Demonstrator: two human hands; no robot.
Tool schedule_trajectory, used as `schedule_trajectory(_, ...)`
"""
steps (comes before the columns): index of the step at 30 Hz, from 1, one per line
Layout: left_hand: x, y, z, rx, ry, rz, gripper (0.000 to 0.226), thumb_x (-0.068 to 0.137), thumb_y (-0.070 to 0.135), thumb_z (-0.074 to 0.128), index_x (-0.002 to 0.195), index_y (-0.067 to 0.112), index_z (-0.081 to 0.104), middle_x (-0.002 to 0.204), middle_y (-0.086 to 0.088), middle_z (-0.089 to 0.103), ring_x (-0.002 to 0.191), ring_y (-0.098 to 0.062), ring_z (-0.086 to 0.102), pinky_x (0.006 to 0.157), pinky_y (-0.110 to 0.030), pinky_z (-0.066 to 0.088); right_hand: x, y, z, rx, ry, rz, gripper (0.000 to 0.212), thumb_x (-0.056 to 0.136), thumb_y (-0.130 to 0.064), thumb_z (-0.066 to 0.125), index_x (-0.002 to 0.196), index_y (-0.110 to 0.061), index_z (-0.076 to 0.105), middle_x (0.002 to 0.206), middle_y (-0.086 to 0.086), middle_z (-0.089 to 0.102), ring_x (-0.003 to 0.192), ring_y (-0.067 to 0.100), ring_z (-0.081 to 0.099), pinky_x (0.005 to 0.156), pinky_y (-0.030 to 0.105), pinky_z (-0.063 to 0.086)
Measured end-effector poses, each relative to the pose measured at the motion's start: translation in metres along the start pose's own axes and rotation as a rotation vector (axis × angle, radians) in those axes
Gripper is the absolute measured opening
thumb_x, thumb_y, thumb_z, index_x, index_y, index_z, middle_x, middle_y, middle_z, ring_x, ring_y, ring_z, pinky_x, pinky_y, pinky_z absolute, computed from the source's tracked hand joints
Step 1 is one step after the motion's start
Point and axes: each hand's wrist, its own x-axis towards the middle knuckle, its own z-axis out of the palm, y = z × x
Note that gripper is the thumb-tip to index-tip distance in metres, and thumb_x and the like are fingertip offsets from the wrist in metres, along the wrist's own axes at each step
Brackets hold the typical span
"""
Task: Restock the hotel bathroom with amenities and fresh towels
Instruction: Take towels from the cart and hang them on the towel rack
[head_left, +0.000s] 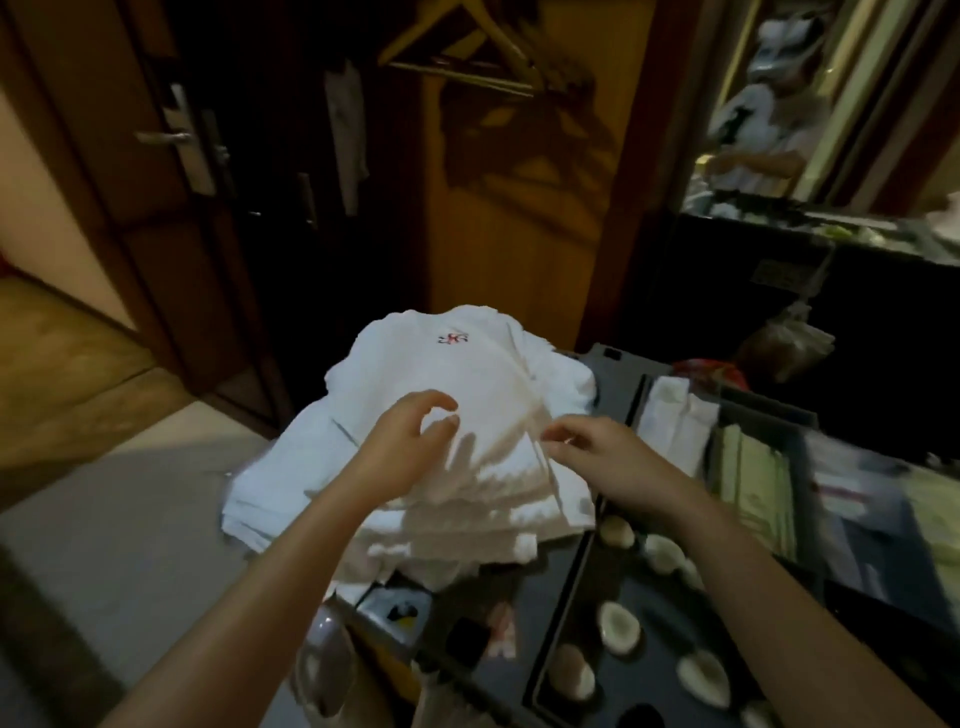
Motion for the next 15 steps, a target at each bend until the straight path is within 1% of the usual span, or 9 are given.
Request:
schedule_trajectory(2, 0.006, -0.013, 0.003, 0.001, 0.097, -0.027, 0.042, 0.092, 0.039, 0.044, 0.125, 0.015, 0.054, 0.136, -0.004, 0.048, 0.127, -0.019, 0.041, 0.100, -0.027, 0.032, 0.031, 0.008, 0.010, -0.001, -0.032, -0.032, 0.031, 0.096, -0.029, 0.046, 0.125, -0.021, 0.053, 0.128, -0.005, 0.051, 0.120, 0.014, 0.047, 0.091, 0.024, 0.038)
schedule_trajectory(3, 0.007, -0.021, 0.005, 0.039, 0.102, -0.057, 0.046, 0.092, 0.042, 0.042, 0.130, 0.016, 0.050, 0.141, -0.005, 0.043, 0.132, -0.020, 0.036, 0.106, -0.030, 0.029, 0.047, 0.009, 0.015, -0.002, -0.046, -0.041, 0.035, 0.097, -0.028, 0.046, 0.131, -0.020, 0.049, 0.136, -0.004, 0.045, 0.127, 0.015, 0.041, 0.096, 0.025, 0.034)
schedule_trajectory(6, 0.011, -0.041, 0.010, 0.224, 0.021, -0.130, 0.053, 0.097, 0.042, 0.036, 0.145, 0.023, 0.028, 0.154, -0.003, 0.022, 0.142, -0.018, 0.017, 0.112, -0.031, 0.017, 0.085, 0.007, 0.034, -0.047, -0.074, -0.096, 0.046, 0.097, -0.032, 0.043, 0.141, -0.017, 0.037, 0.150, -0.001, 0.031, 0.139, 0.018, 0.027, 0.113, 0.034, 0.024)
schedule_trajectory(7, 0.014, -0.045, 0.011, 0.303, 0.008, -0.118, 0.054, 0.097, 0.044, 0.033, 0.147, 0.024, 0.024, 0.154, -0.002, 0.022, 0.142, -0.018, 0.017, 0.112, -0.031, 0.016, 0.095, 0.006, 0.040, -0.049, -0.079, -0.103, 0.049, 0.098, -0.034, 0.041, 0.143, -0.019, 0.033, 0.153, -0.002, 0.026, 0.141, 0.018, 0.023, 0.116, 0.037, 0.021)
schedule_trajectory(8, 0.018, -0.047, 0.011, 0.369, 0.035, -0.096, 0.054, 0.097, 0.045, 0.031, 0.146, 0.024, 0.026, 0.152, -0.002, 0.028, 0.139, -0.019, 0.023, 0.109, -0.032, 0.018, 0.104, 0.003, 0.044, -0.042, -0.086, -0.101, 0.051, 0.098, -0.036, 0.039, 0.145, -0.020, 0.028, 0.155, -0.003, 0.022, 0.143, 0.017, 0.019, 0.117, 0.037, 0.018)
schedule_trajectory(9, 0.023, -0.048, 0.010, 0.411, 0.092, -0.078, 0.050, 0.097, 0.043, 0.032, 0.143, 0.023, 0.032, 0.145, -0.001, 0.038, 0.133, -0.021, 0.032, 0.106, -0.033, 0.023, 0.113, 0.002, 0.050, -0.045, -0.093, -0.097, 0.053, 0.098, -0.037, 0.037, 0.147, -0.022, 0.023, 0.156, -0.004, 0.017, 0.144, 0.016, 0.014, 0.118, 0.037, 0.014)
schedule_trajectory(11, 0.035, -0.048, 0.005, 0.424, 0.220, -0.080, 0.036, 0.097, 0.037, 0.036, 0.127, 0.021, 0.049, 0.125, 0.000, 0.055, 0.115, -0.022, 0.046, 0.094, -0.034, 0.030, 0.130, 0.000, 0.060, -0.131, -0.094, -0.086, 0.056, 0.099, -0.041, 0.031, 0.149, -0.024, 0.012, 0.158, -0.005, 0.005, 0.145, 0.016, 0.004, 0.119, 0.037, 0.008)
schedule_trajectory(13, 0.046, -0.050, 0.002, 0.467, 0.295, -0.082, 0.026, 0.095, 0.033, 0.038, 0.110, 0.021, 0.057, 0.106, 0.001, 0.059, 0.099, -0.022, 0.049, 0.086, -0.034, 0.032, 0.142, -0.003, 0.068, -0.223, -0.055, -0.061, 0.058, 0.099, -0.045, 0.025, 0.150, -0.026, 0.006, 0.159, -0.006, -0.001, 0.146, 0.016, -0.003, 0.118, 0.037, 0.004)
schedule_trajectory(15, 0.055, -0.052, 0.004, 0.557, 0.323, -0.061, 0.029, 0.093, 0.033, 0.034, 0.099, 0.020, 0.060, 0.095, 0.001, 0.060, 0.088, -0.021, 0.051, 0.082, -0.034, 0.034, 0.153, -0.003, 0.072, -0.238, -0.024, -0.025, 0.058, 0.098, -0.047, 0.023, 0.150, -0.027, 0.005, 0.159, -0.007, -0.001, 0.146, 0.016, -0.005, 0.117, 0.038, 0.003)
